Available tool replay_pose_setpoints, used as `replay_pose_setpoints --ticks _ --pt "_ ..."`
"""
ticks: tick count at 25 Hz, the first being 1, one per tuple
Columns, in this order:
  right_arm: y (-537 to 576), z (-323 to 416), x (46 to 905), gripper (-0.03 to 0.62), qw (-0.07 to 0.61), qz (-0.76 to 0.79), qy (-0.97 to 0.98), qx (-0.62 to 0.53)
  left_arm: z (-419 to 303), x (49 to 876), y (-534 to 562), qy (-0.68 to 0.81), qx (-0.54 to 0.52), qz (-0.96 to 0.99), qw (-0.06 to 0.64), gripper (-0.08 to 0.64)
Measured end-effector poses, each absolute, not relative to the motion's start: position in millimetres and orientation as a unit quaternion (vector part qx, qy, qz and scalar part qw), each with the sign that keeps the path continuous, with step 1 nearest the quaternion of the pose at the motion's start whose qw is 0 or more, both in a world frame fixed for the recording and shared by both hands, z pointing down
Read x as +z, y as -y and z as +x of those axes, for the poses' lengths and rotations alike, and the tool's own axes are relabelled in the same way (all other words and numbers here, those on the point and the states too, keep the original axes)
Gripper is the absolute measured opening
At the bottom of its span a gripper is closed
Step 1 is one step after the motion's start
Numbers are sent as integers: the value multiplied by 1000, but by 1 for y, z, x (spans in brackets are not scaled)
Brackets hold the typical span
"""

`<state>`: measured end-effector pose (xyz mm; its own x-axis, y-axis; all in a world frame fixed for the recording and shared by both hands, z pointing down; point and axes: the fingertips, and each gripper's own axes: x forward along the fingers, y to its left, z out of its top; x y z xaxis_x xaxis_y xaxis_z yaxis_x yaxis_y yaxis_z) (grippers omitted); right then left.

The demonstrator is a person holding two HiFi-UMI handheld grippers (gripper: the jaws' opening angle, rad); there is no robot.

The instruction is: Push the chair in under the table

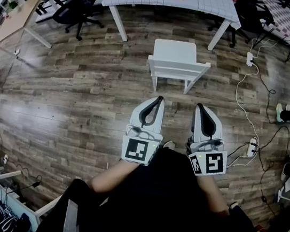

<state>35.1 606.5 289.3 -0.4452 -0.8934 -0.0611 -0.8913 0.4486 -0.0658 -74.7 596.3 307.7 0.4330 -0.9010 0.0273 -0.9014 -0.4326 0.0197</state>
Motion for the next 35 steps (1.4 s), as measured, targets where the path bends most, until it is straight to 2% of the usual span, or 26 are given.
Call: replay_pose_setpoints --ticks 7,19,35 --pt "-618 67 300 -6 52 -509 -859 -18 -49 312 -599 545 0 839 11 9" --pt "-619 103 330 -6 52 -513 -855 -55 -49 333 -603 563 45 825 9 9" --pt "-538 111 352 -6 26 -501 -860 -93 -41 363 -512 545 46 836 42 9"
